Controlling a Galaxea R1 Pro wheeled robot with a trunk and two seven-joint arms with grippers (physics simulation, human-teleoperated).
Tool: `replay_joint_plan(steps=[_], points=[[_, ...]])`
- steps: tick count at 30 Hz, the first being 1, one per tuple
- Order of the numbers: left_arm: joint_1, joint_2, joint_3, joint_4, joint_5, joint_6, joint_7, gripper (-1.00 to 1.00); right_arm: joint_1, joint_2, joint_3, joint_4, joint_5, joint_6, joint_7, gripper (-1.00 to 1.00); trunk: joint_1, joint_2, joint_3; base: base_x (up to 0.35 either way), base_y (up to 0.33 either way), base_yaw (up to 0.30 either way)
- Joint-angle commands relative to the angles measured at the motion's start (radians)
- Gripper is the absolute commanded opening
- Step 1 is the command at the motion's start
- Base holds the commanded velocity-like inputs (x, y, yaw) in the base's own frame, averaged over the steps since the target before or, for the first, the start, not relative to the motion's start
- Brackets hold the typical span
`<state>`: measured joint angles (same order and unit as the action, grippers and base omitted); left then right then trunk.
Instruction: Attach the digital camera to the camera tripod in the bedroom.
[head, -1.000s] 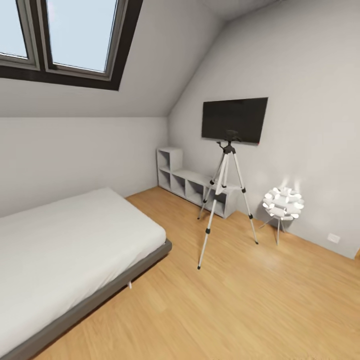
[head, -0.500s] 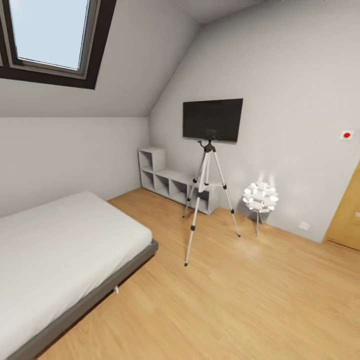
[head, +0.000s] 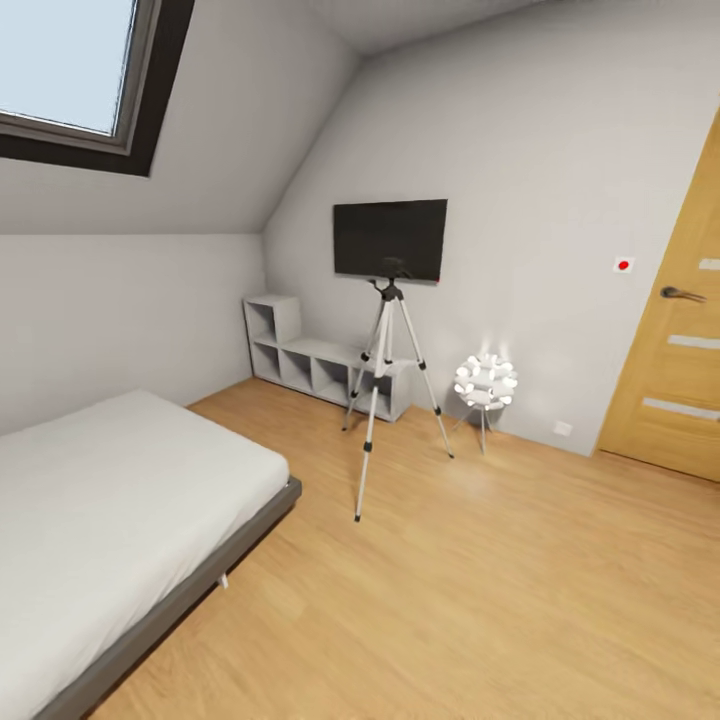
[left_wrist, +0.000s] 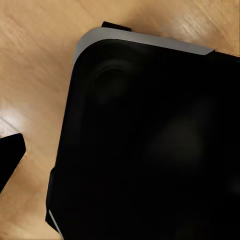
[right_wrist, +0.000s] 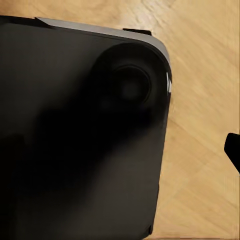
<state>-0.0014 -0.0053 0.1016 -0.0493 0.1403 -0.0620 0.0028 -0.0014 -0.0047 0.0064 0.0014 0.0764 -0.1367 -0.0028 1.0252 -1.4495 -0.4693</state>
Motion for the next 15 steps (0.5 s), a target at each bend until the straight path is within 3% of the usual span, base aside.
replay_joint_plan(steps=[1, 6, 15], points=[[0.000, 0.000, 0.007, 0.000, 0.002, -0.002, 0.000, 1.00, 0.000, 0.000, 0.000, 0.000, 0.008, -0.003, 0.000, 1.00, 0.000, 0.000, -0.001, -0.120, 0.243, -0.250], [0.000, 0.000, 0.008, 0.000, 0.002, -0.002, 0.000, 1.00, 0.000, -0.001, 0.000, 0.000, 0.008, -0.003, 0.000, 1.00, 0.000, 0.000, -0.001, -0.059, 0.123, -0.250], [0.000, 0.001, 0.009, 0.000, 0.002, -0.002, 0.000, 1.00, 0.000, -0.001, 0.000, 0.000, 0.008, -0.003, 0.000, 1.00, 0.000, 0.000, -0.001, -0.012, 0.025, -0.250]])
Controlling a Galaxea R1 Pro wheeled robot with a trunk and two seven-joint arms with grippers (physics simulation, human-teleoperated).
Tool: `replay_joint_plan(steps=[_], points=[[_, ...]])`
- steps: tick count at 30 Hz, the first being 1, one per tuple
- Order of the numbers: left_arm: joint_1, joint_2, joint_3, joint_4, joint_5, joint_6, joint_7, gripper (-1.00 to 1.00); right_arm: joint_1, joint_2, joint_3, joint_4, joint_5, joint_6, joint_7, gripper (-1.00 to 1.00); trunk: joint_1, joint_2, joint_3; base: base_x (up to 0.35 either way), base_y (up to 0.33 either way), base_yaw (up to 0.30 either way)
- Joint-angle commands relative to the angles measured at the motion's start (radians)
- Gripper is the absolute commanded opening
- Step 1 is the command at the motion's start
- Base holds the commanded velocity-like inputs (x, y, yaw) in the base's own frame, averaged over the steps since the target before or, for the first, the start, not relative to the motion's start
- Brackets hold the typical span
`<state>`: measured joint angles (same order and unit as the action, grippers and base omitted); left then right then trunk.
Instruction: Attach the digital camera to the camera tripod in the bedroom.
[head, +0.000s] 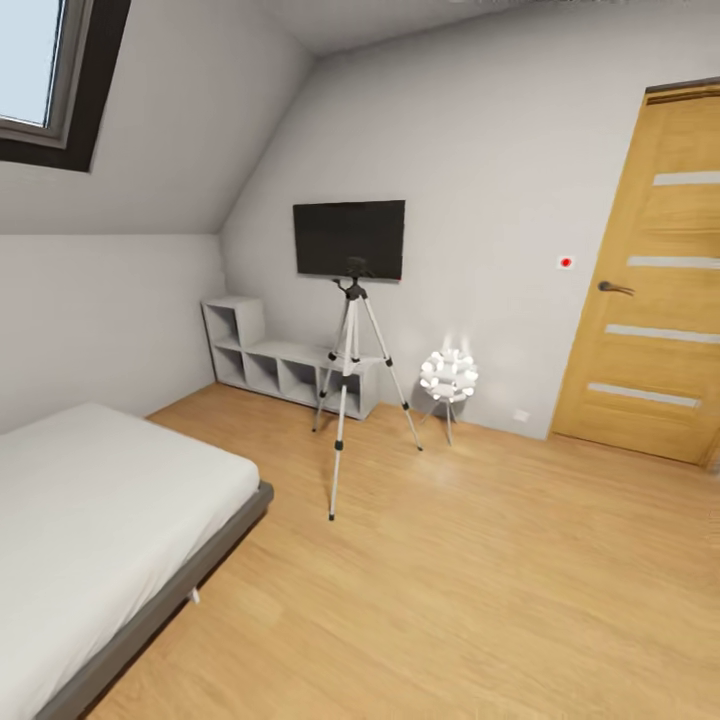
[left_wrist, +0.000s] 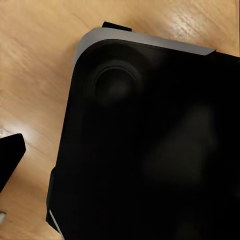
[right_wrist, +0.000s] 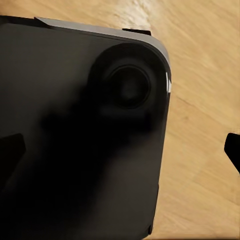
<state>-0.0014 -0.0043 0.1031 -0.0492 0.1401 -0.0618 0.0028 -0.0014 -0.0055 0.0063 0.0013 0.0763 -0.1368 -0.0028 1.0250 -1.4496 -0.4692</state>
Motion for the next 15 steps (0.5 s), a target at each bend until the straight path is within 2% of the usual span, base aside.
replay_joint_plan(steps=[1, 15], points=[[0.000, 0.000, 0.007, 0.000, 0.003, -0.003, 0.000, 1.00, 0.000, 0.000, 0.000, 0.000, 0.008, -0.003, 0.000, 1.00, 0.000, 0.000, -0.001, -0.003, 0.007, -0.250], [0.000, 0.000, 0.007, 0.000, 0.003, -0.003, 0.000, 1.00, 0.000, -0.001, 0.000, 0.000, 0.008, -0.003, 0.000, 1.00, 0.000, 0.000, -0.001, -0.001, 0.002, -0.250]])
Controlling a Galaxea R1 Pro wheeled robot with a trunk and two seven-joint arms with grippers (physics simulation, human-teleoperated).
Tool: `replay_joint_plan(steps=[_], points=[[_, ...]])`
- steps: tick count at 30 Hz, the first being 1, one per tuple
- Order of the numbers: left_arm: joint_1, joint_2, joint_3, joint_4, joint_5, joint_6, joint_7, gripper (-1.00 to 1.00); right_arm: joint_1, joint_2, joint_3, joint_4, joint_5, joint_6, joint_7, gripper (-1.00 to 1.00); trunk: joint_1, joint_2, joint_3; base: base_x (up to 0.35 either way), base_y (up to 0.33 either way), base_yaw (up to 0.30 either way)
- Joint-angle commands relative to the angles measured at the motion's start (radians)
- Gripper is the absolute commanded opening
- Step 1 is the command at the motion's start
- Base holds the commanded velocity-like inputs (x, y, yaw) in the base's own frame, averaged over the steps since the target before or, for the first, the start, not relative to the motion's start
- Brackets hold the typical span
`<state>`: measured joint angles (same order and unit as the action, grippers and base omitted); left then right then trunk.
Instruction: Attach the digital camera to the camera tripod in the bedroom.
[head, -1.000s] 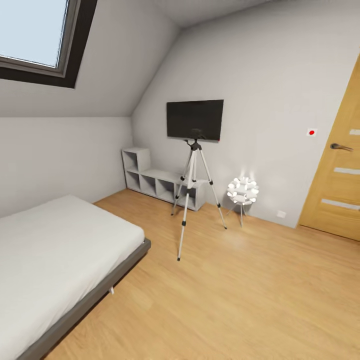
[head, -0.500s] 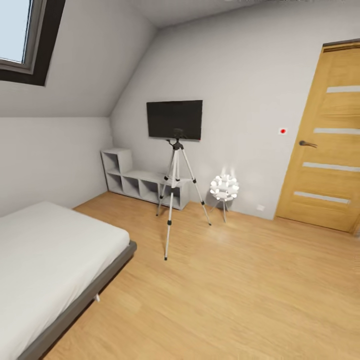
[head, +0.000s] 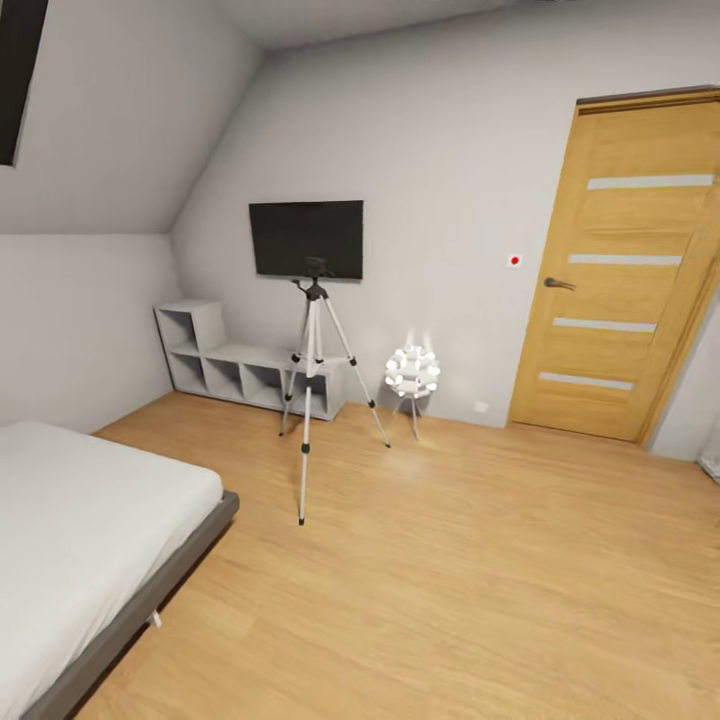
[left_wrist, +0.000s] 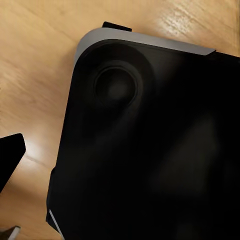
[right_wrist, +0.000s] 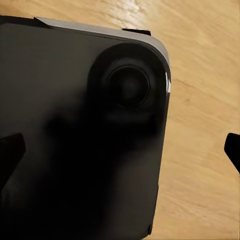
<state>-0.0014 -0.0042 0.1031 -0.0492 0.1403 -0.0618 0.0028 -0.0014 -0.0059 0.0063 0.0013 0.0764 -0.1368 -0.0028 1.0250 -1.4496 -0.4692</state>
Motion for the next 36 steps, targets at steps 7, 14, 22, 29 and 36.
replay_joint_plan(steps=[7, 14, 22, 29, 36], points=[[0.000, 0.000, 0.007, -0.001, 0.003, -0.003, 0.000, 1.00, 0.000, 0.000, 0.000, 0.000, 0.008, -0.002, 0.000, 1.00, 0.000, 0.000, -0.001, 0.000, 0.000, -0.227], [0.000, 0.000, 0.007, 0.000, 0.002, -0.002, -0.001, 1.00, 0.000, -0.004, 0.002, 0.000, 0.010, 0.000, 0.000, 1.00, 0.000, 0.000, -0.001, 0.000, 0.000, -0.048], [0.000, 0.001, 0.007, 0.000, 0.003, -0.001, -0.002, 1.00, 0.000, -0.005, 0.003, 0.000, 0.011, 0.000, 0.001, 1.00, 0.000, 0.000, -0.001, 0.000, 0.000, -0.004], [0.000, 0.001, 0.007, 0.000, 0.004, -0.001, -0.002, 1.00, 0.000, -0.004, 0.004, 0.000, 0.012, 0.002, 0.001, 1.00, 0.000, 0.000, -0.001, -0.046, 0.036, 0.000], [0.000, 0.000, 0.007, 0.000, 0.004, -0.001, -0.001, 1.00, 0.000, -0.004, 0.003, 0.000, 0.012, 0.001, 0.000, 1.00, 0.000, 0.000, -0.001, -0.190, 0.184, 0.000]])
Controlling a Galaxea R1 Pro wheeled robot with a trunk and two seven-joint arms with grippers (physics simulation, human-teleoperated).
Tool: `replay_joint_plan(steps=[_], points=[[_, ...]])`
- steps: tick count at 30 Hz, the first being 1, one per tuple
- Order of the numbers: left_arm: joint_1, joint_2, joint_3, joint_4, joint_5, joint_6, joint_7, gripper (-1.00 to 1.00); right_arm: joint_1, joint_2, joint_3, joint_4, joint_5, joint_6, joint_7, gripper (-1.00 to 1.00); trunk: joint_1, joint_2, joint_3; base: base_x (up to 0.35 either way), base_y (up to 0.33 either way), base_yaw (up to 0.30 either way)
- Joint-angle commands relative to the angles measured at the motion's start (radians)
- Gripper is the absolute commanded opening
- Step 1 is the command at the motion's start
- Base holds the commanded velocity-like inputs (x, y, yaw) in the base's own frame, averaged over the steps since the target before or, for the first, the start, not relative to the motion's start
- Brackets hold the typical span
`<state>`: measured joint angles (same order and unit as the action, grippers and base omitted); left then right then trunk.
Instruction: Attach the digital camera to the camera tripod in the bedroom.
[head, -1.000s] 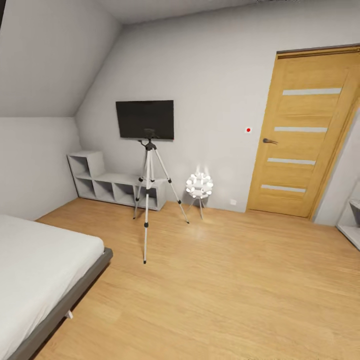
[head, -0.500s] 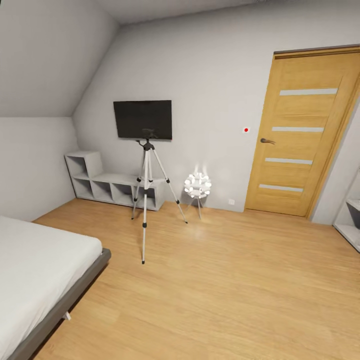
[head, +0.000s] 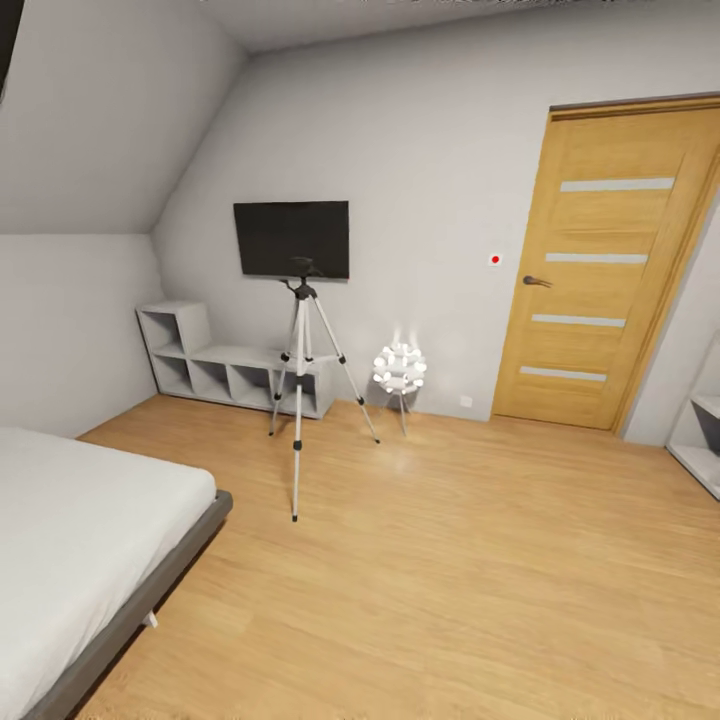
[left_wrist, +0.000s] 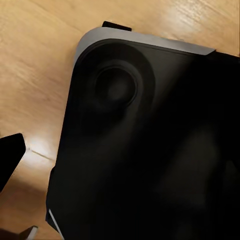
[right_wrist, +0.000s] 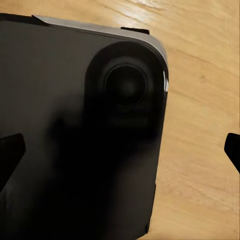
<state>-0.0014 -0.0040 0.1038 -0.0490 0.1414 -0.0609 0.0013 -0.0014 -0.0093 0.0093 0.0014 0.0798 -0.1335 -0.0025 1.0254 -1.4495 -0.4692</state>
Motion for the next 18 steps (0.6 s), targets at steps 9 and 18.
replay_joint_plan(steps=[9, 18], points=[[0.000, -0.001, 0.006, 0.000, 0.003, -0.002, 0.000, 1.00, 0.000, 0.000, 0.000, 0.000, 0.008, -0.004, 0.000, 1.00, 0.000, -0.001, -0.001, -0.224, 0.226, 0.000], [0.000, 0.000, 0.007, 0.000, 0.003, -0.002, 0.000, 1.00, 0.000, -0.001, 0.000, 0.000, 0.008, -0.005, -0.001, 1.00, 0.000, -0.001, -0.001, -0.095, 0.096, 0.000]])
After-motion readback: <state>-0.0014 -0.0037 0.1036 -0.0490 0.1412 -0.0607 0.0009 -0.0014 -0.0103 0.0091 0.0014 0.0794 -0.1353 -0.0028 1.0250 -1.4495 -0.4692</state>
